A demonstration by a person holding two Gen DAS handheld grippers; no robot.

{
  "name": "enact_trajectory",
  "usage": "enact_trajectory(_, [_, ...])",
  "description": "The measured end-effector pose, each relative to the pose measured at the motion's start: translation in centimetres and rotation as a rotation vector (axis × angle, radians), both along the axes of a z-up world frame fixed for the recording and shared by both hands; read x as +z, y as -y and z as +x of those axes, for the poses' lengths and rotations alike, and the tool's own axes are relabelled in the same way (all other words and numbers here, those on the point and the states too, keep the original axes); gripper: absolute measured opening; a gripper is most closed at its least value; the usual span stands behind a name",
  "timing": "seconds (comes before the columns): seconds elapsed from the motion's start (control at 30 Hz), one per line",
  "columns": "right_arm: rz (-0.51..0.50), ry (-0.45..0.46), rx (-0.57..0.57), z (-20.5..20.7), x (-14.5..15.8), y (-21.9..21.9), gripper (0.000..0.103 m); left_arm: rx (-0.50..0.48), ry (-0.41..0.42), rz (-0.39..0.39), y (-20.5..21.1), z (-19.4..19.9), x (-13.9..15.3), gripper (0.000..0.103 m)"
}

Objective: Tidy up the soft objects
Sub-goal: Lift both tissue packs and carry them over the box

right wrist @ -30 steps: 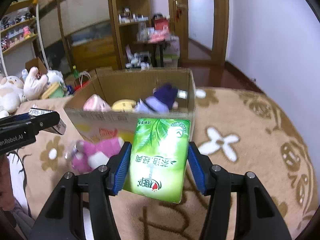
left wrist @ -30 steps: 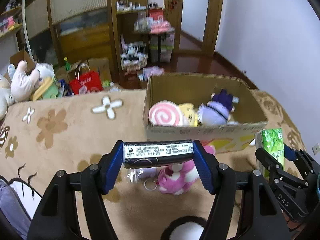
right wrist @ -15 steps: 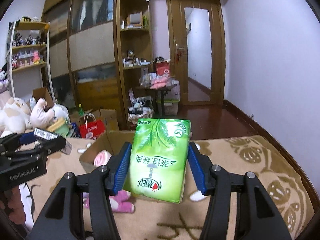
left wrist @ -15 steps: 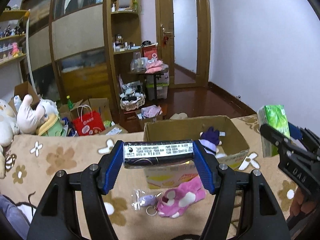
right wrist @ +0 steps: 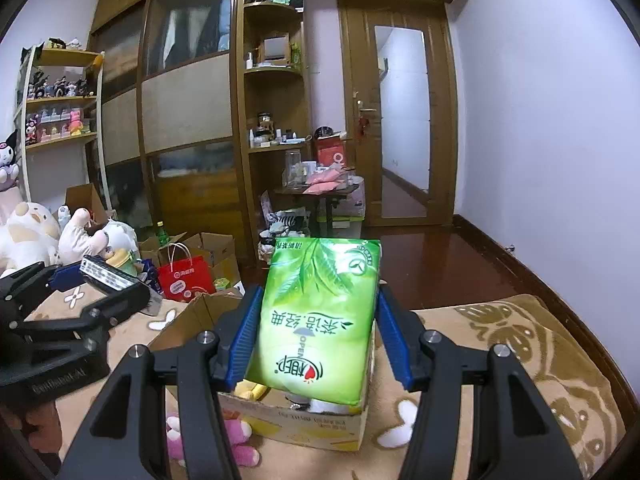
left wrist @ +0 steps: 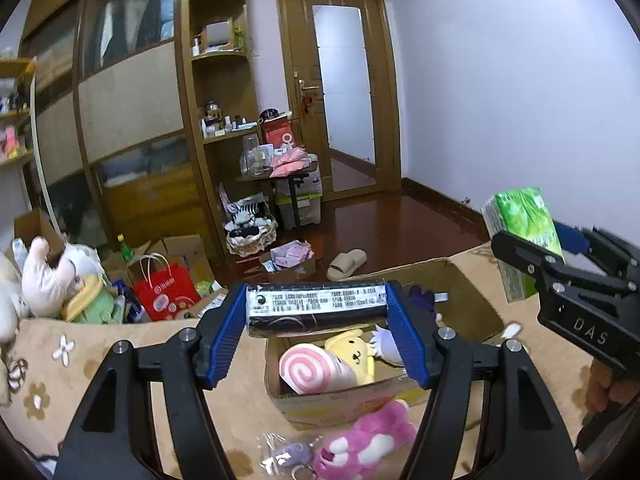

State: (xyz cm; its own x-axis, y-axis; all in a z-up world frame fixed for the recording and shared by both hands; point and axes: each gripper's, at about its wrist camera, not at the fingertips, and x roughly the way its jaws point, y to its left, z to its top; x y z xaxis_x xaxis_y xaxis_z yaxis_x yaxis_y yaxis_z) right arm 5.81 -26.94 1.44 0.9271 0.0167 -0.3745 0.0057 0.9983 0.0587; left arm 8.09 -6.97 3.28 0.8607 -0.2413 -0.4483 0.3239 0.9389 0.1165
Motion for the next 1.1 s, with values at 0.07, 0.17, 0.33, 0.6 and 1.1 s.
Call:
enact_trajectory(0.07, [-0.002, -0.005, 0.011, 0.6, -0.4, -0.1, 0.059, -0.007, -0.012, 0.006, 0.4, 0.6, -0.6, 0.067])
enact_trajectory(0.17, [-0.004, -0.023, 0.025, 1.6, -1.2, -0.1, 0.059, -0.004, -0.021, 0.027, 0.8, 1.3, -1.4, 0.067])
enact_trajectory(0.33, [0.02, -0.06, 0.029, 2.7, -2.9, 0.1, 0.059, 0.007, -0.062, 0.027, 0.9, 2.8, -2.9, 0.067])
enact_trajectory(0.6, [0.038, -0.13, 0.041, 4.3, -5.7, 0.4, 0.059, 0.029, -0.135, 0.04, 0.6, 5.1, -5.2, 0.067])
enact_trajectory(1.1, [0.101, -0.219, 0.056, 5.5, -8.3, 1.0, 0.06, 0.043, -0.219, 0.043, 0.2, 6.7, -7.4, 0.069])
